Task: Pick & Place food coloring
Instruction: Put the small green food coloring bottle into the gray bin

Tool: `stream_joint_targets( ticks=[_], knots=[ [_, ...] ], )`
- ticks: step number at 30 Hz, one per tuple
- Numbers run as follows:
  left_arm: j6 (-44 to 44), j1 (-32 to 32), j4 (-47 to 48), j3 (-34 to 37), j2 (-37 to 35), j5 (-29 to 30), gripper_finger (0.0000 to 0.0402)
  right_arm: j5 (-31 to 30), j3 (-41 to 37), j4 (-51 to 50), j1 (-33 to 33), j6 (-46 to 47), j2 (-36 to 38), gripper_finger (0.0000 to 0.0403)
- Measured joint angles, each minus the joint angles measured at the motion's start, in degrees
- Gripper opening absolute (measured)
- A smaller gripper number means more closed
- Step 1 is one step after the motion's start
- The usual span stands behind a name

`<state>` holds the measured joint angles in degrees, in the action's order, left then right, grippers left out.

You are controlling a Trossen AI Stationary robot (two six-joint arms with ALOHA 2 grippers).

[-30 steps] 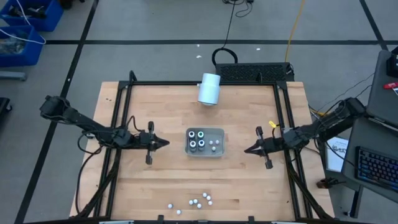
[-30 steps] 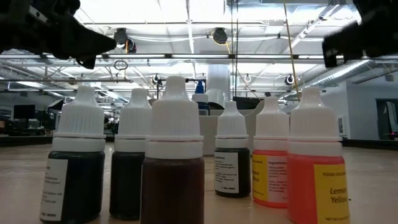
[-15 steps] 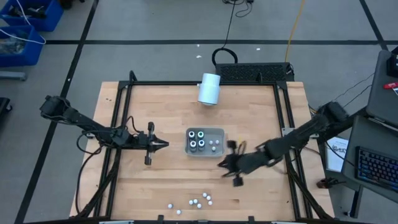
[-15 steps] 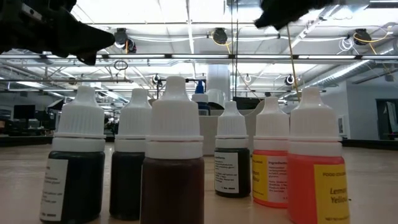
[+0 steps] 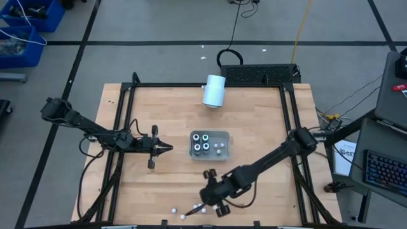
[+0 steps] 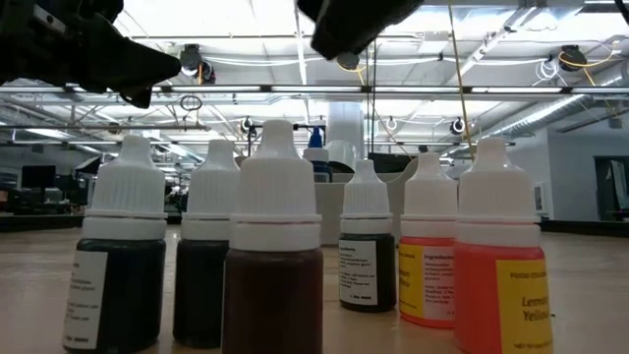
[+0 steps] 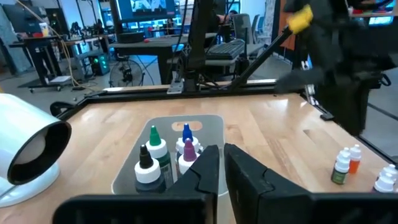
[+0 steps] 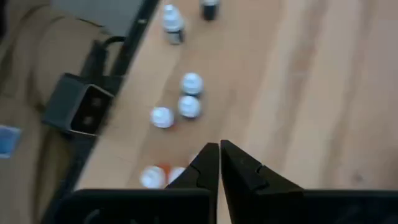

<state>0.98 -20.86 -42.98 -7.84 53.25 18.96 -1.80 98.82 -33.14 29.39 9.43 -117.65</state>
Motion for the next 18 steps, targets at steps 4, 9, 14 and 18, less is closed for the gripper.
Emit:
stream_joint_targets(
  ticks=[4,9,14,18],
  knots=[
    [-0.2,0.0,0.4,0.0,0.0,-1.0,0.0017,2.1,0.0,0.8,0.0,0.0,-1.5,0.0048],
    [-0.4,0.0,1.1,0.0,0.0,-1.0,0.0005,1.8,-0.2,3.3,0.0,0.4,-2.0,0.0113],
    [-0.4,0.0,1.0,0.0,0.0,-0.9,0.0013,1.3,-0.4,2.9,0.0,0.8,-3.5,0.016],
    [-0.4,0.0,1.2,0.0,0.0,-0.9,0.0035,0.2,-0.3,2.9,-0.1,1.7,-4.3,0.0177]
  ],
)
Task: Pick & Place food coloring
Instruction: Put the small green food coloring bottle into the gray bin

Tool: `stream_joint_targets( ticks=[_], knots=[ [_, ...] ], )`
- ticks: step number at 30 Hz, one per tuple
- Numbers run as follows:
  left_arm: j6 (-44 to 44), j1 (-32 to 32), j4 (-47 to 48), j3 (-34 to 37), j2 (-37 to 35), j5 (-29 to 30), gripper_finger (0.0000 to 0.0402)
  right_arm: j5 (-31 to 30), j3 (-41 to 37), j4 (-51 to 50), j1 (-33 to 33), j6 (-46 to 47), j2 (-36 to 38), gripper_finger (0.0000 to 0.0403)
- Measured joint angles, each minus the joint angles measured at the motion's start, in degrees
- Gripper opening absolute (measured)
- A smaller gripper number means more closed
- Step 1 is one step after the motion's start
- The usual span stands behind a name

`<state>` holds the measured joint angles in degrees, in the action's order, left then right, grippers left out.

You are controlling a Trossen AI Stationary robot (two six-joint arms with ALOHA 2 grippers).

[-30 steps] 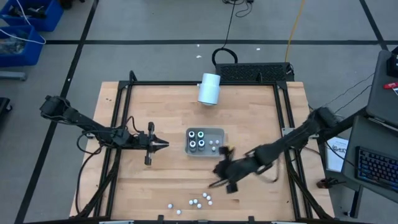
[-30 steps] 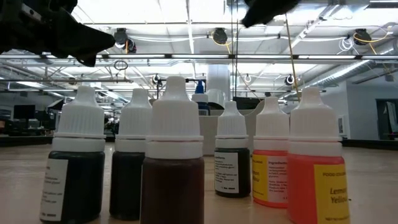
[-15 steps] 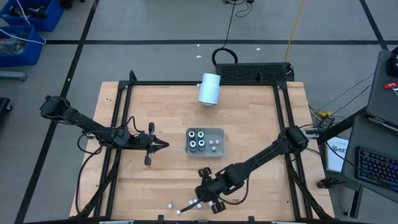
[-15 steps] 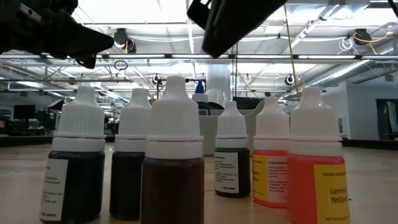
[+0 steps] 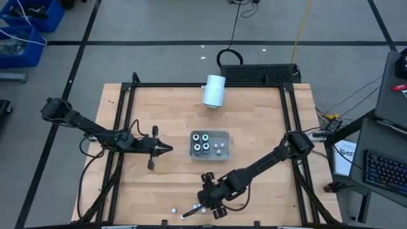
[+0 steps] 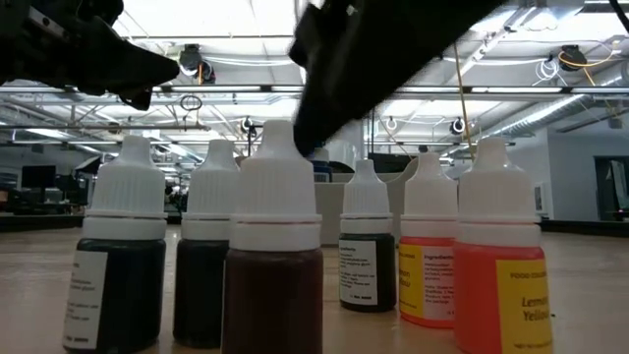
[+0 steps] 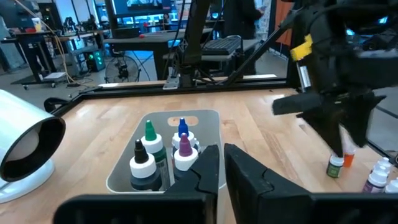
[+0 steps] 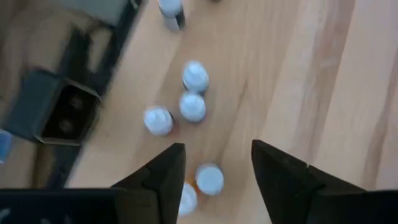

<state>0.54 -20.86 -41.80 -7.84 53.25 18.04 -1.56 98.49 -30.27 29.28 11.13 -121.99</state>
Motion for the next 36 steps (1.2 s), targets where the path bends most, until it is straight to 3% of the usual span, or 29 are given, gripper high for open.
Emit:
stream_joint_targets(
  ticks=[9,36],
  knots=[
    [-0.3,0.0,0.0,0.0,0.0,0.0,0.0057,0.3,-1.1,0.5,0.0,3.2,0.1,0.017],
    [-0.7,0.0,0.0,0.0,0.0,0.0,0.0036,0.4,-5.2,5.4,-0.4,5.1,0.1,0.0166]
  ],
)
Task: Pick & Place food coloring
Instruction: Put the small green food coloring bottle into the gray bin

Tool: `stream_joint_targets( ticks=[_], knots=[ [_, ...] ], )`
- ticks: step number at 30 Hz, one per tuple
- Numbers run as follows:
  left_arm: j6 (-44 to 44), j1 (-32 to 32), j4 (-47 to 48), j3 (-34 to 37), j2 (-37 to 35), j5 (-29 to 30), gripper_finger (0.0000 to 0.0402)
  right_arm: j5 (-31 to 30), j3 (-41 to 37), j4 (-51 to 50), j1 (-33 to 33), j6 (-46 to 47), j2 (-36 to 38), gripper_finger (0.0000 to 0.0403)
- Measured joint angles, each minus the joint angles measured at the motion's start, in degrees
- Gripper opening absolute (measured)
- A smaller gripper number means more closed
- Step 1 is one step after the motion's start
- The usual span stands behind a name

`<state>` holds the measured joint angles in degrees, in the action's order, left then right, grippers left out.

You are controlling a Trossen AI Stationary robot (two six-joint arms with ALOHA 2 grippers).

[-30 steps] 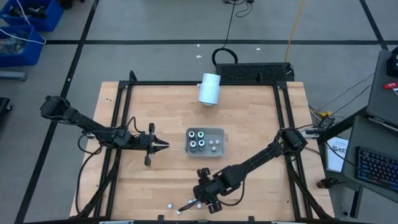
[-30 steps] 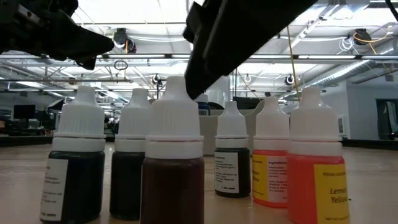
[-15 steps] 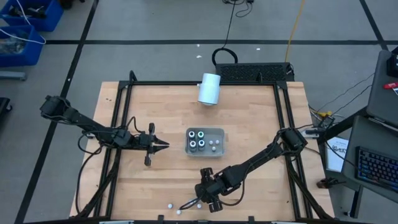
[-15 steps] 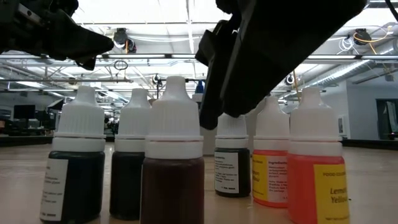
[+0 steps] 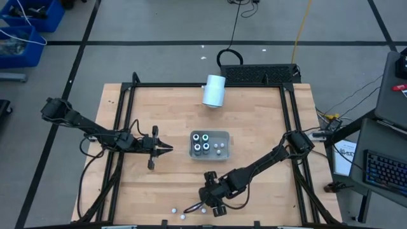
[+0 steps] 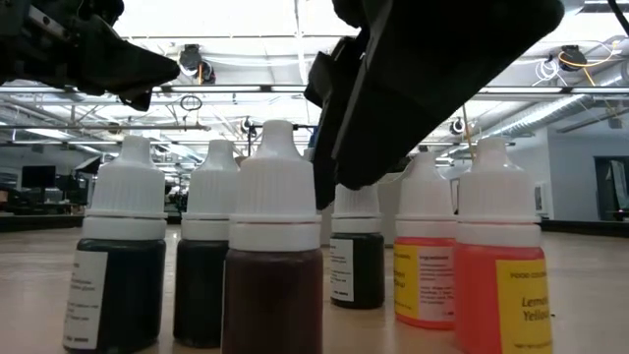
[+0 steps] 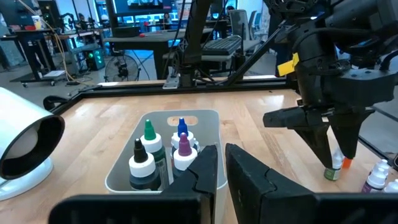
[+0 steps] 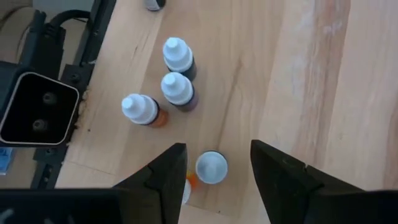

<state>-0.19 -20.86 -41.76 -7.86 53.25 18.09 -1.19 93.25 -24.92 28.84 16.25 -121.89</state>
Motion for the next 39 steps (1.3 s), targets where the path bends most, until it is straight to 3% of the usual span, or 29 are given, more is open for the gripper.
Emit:
stream_joint_targets(
  ticks=[10,24,39],
  knots=[
    [-0.1,0.0,0.0,0.0,0.0,0.0,0.0037,0.0,0.0,0.0,0.0,0.3,0.0,0.0164],
    [-0.1,0.0,0.0,0.0,0.0,0.0,0.0037,0.9,-0.8,0.3,0.0,0.6,0.0,0.0086],
    [-0.1,0.0,0.0,0.0,0.0,0.0,0.0037,1.5,-2.3,1.3,-0.4,-1.0,0.8,0.0053]
  ],
)
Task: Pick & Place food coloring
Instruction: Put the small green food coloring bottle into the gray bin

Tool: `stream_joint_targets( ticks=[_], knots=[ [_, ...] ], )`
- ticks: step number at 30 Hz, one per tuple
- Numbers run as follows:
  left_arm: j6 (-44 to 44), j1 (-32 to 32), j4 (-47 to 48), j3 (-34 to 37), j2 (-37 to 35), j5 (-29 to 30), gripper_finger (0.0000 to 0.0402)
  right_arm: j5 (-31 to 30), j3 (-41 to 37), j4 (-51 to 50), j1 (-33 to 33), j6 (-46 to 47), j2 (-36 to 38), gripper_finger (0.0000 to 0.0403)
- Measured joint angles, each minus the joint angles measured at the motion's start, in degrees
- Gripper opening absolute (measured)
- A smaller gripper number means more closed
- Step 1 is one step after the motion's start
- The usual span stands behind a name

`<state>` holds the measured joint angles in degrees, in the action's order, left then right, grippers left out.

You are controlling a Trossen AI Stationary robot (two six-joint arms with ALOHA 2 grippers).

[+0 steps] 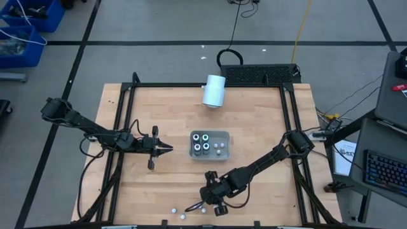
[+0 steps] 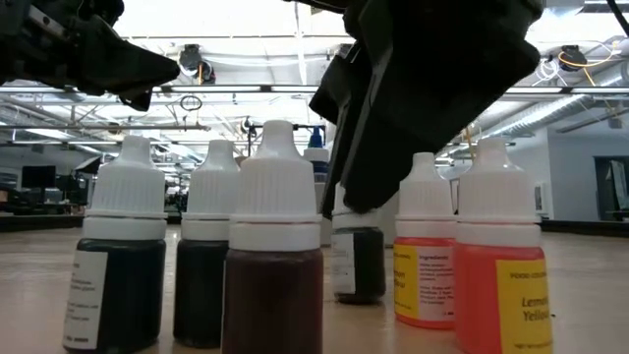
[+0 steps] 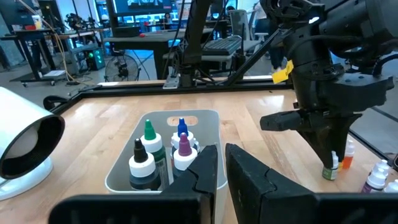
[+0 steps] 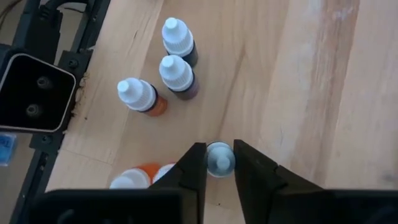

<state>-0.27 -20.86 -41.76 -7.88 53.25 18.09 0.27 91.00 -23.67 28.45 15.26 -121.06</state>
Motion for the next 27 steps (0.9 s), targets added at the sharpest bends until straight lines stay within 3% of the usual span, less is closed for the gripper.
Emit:
stream_joint_targets(
  ticks=[8,15,21,27],
  knots=[
    [0.0,0.0,0.0,0.0,0.0,0.0,0.0037,-4.4,0.0,-3.1,-0.8,-5.6,8.1,0.0048],
    [0.0,0.0,0.0,0.0,0.0,0.0,0.0037,-21.2,-2.2,-12.1,-2.6,-8.4,20.2,0.0047],
    [0.4,0.0,0.0,0.0,0.0,0.0,0.0037,-21.0,-14.2,-5.6,-9.6,-8.5,29.1,0.0046],
    [0.6,0.0,0.0,0.0,0.0,0.0,0.0037,-13.9,-25.8,4.4,-17.8,-9.5,32.0,0.0046]
  ],
)
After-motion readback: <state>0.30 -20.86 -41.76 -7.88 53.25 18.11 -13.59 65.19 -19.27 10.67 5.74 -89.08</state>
